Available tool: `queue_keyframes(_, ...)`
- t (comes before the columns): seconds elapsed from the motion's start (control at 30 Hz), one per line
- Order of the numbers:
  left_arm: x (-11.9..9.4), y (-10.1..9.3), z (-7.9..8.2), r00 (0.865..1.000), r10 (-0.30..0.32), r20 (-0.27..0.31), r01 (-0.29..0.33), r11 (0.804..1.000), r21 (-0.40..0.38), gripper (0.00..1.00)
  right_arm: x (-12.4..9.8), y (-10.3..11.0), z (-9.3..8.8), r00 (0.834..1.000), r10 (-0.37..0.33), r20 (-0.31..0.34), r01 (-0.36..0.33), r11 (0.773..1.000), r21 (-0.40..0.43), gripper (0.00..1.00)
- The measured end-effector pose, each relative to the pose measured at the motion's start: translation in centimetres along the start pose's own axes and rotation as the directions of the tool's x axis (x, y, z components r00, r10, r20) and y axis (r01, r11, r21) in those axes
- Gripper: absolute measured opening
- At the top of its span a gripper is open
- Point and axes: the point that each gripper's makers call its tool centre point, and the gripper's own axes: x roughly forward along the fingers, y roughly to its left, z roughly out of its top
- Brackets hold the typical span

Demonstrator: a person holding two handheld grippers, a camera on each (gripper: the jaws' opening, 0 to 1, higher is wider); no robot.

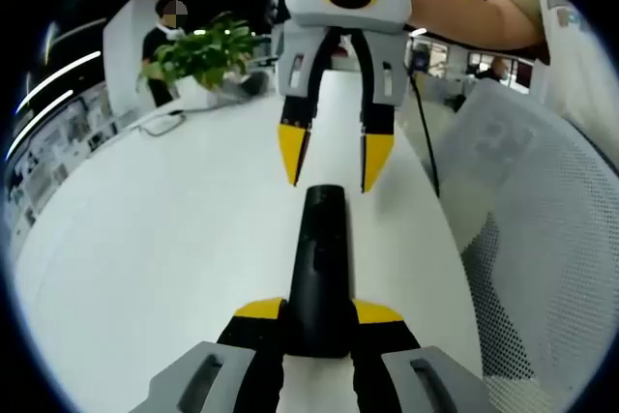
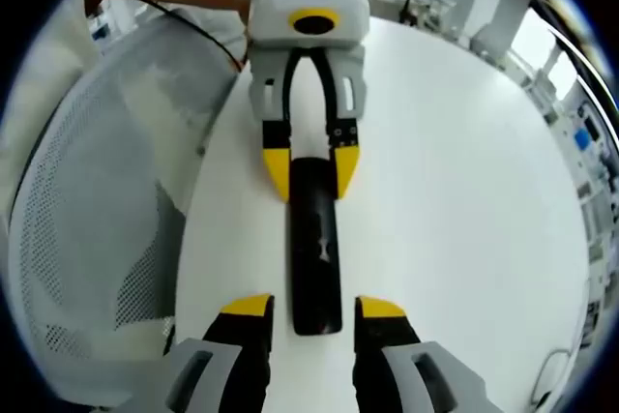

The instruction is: Press the specified remote control buttons in sequence, fully releasing each button before pressing the next.

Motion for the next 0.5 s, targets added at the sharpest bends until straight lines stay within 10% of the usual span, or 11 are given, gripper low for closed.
queue_keyframes(0.5,0.0,0.0,0.1,1.000,-0.006,-0.002,0.006,1.000,0.007,0.24,1.2,-0.2,-1.3,1.000,0.019,-0.016,-0.019,0.999,0.026,0.30)
